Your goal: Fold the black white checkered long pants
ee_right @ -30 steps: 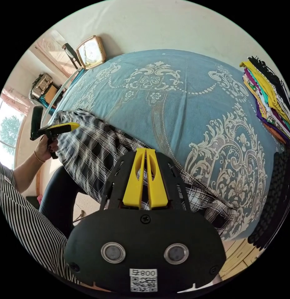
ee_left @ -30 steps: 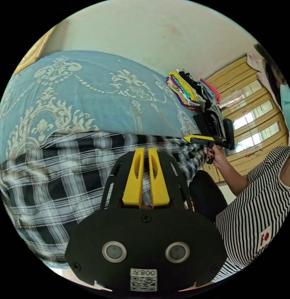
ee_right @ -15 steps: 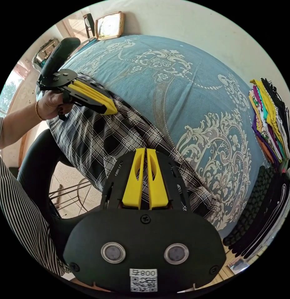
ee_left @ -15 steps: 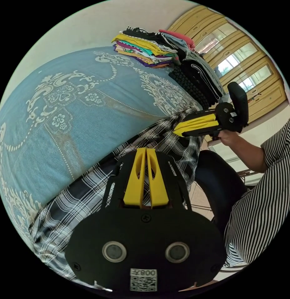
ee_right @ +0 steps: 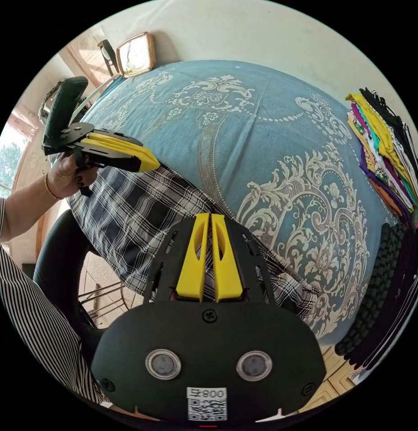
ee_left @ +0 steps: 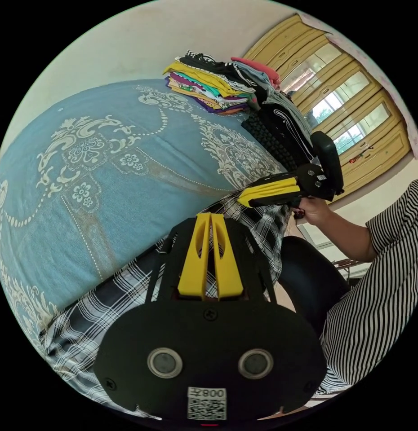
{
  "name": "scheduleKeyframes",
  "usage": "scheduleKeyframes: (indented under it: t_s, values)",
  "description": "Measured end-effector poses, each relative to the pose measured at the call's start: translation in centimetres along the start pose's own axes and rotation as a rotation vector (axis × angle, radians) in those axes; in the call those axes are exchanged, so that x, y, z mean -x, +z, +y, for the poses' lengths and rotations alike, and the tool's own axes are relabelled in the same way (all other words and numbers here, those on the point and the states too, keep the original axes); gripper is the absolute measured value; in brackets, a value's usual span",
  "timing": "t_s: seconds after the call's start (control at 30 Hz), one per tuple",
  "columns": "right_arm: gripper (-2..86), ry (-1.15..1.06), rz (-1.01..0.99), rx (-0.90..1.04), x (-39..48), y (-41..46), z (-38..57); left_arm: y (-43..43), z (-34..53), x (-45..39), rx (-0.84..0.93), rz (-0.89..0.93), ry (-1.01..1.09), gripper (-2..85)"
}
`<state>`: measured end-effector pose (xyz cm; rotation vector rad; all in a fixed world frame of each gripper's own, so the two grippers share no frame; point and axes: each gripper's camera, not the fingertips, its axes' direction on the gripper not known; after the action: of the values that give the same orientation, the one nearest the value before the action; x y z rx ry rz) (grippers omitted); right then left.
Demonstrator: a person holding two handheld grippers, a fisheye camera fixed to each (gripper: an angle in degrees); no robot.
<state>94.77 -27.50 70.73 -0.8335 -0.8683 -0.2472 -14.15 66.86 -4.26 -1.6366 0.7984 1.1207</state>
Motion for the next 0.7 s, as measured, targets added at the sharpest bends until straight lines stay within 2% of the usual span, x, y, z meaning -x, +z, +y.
scheduleKeyframes:
  t_s: [0.1,0.27,0.4,0.5,0.7]
  values:
    - [0.7,0.042,-0.018,-0.030,-0.9,-2.2,0.9,2.8,-1.1,-0.6,0.075,-0.040,-0.020,0.2]
    - [0.7,0.180,-0.032,-0.145,-3.9,-8.3,4.8,4.3,-2.9,-2.4,0.012,-0.002,-0.046,0.1]
    - [0.3,0.266,-0.087,-0.088,-6.6,-9.6,8.9,6.4,-4.4,-4.2,0.021,0.033,-0.028,0.1]
    - [-0.2,0.312,-0.052,-0.071,-8.2,-10.1,10.2,8.9,-6.0,-5.4,0.067,0.024,-0.018,0.1]
    - [-0.3,0.397,-0.027,-0.136,-11.3,-13.7,12.5,11.3,-9.1,-7.6,0.044,0.040,-0.023,0.2]
